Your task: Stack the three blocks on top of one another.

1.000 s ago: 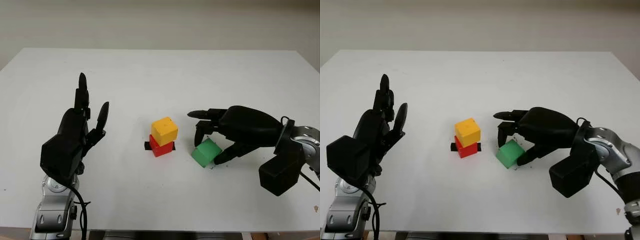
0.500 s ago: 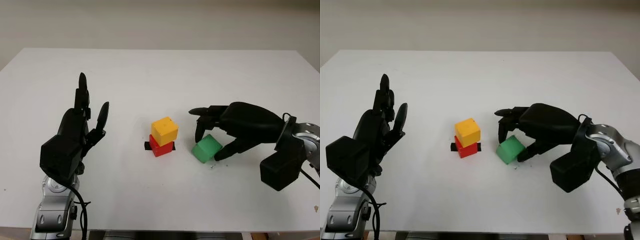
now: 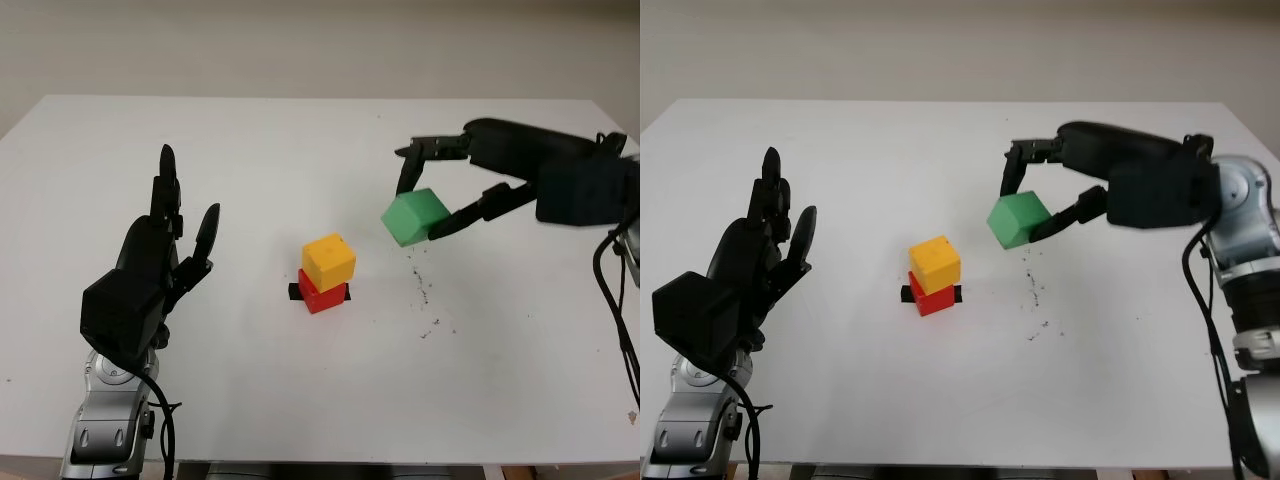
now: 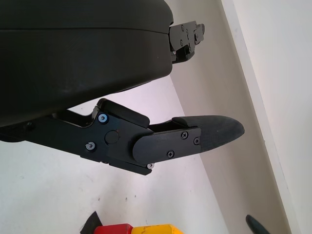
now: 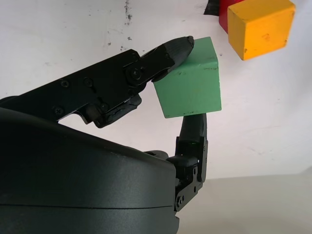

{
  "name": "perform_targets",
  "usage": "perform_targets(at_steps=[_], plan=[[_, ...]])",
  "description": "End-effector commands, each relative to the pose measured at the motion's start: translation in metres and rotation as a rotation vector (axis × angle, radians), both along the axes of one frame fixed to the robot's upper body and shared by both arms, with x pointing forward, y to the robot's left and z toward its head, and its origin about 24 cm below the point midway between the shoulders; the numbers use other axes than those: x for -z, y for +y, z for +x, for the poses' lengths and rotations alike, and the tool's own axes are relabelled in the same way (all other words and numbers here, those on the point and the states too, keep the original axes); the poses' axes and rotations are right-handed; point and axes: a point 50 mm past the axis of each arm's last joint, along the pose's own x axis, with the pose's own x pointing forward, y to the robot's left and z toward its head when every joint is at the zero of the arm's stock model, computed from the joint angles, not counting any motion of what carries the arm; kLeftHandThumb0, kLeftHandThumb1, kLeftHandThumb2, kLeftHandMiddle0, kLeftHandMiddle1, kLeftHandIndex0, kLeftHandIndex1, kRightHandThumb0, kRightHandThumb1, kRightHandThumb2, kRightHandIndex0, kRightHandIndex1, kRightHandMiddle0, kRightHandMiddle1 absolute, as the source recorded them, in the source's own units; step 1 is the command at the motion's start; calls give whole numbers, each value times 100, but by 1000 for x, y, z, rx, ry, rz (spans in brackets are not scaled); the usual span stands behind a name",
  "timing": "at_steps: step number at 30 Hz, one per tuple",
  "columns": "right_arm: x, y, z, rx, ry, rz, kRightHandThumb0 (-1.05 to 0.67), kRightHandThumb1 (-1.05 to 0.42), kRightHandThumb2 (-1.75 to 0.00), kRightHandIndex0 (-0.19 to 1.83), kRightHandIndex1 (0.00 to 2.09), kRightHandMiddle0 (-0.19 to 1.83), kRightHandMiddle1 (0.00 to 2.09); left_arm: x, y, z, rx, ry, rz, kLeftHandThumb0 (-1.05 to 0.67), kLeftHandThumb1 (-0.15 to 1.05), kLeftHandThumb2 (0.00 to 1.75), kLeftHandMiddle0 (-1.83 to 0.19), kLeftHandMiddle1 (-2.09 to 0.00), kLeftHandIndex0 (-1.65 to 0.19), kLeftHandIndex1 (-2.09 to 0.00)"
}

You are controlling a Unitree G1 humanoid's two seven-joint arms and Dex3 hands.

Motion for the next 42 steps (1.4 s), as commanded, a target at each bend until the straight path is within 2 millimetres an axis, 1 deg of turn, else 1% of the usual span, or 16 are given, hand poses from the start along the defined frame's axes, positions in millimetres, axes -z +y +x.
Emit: perform_targets(at_steps=[1,7,10,14,21,24,27,35,42], plan=[[-22,10,1,-21,-16,19,-41,-90,-4,29,6,46,136,-3,0,2,2,-14,11,-71,105,58,19,-4,19,0],[-44,27,4,-59,62,48,-42,-87,-5,34,8,49,139,-3,0,1,1,-16,1,-71,105,57,19,-2,19,0],[-55,37,5,-73,60,-8,-44,-87,-5,35,8,48,142,-2,0,1,5,-10,-8,-75,105,58,19,-3,19,0],[-61,48,7,-93,78,-34,-45,-86,-5,36,8,47,146,-2,-1,0,2,-20,-14,-78,105,60,18,-4,19,0],[-55,69,5,-150,93,-61,-46,-89,-6,34,6,39,162,-2,-3,0,-9,-19,-18,-79,105,63,18,-5,19,-1],[-49,71,5,-167,95,-65,-47,-91,-6,32,5,33,166,-1,-3,-1,-18,-18,-21,-79,105,63,18,-5,19,-2],[-41,71,6,-157,102,-57,-47,-91,-6,32,5,30,166,-1,-4,-1,-19,-19,-29,-78,105,63,18,-5,19,-2],[-25,72,7,-136,127,-58,-50,-93,-6,30,4,30,162,0,-3,-2,-19,-15,-25,-78,105,62,18,-5,19,-1],[-19,77,5,-145,131,-62,-50,-93,-5,29,4,33,163,0,-4,-2,-16,-13,-31,-78,105,61,19,-5,19,-1]])
